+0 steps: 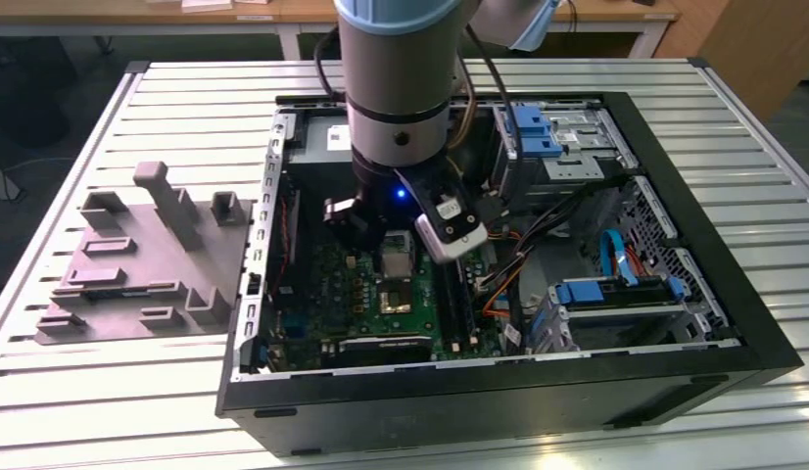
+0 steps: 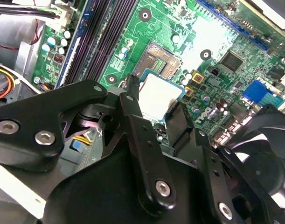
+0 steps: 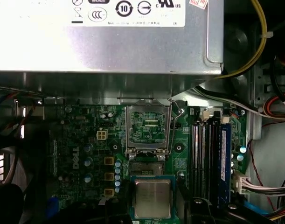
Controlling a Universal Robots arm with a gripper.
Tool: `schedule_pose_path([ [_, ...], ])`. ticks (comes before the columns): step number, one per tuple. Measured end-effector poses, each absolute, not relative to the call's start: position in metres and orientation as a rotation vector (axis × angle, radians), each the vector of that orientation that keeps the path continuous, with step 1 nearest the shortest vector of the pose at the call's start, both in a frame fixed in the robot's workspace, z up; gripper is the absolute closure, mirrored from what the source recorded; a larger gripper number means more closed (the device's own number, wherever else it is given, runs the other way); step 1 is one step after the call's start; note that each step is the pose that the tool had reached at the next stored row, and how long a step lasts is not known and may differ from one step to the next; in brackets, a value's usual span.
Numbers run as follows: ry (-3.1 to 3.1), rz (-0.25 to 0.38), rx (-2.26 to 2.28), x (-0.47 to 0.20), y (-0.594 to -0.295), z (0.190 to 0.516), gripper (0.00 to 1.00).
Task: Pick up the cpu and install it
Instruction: 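Place the cpu into insertion slot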
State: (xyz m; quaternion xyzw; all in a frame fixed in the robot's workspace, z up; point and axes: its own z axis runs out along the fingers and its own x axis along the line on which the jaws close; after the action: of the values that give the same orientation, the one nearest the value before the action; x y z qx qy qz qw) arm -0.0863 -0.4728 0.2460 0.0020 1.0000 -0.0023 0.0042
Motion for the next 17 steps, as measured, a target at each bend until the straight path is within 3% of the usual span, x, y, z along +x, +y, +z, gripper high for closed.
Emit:
schedule_pose_path([
  [17, 3.133, -0.007, 0.006, -0.0861, -0.4746, 0.2415, 0.53],
])
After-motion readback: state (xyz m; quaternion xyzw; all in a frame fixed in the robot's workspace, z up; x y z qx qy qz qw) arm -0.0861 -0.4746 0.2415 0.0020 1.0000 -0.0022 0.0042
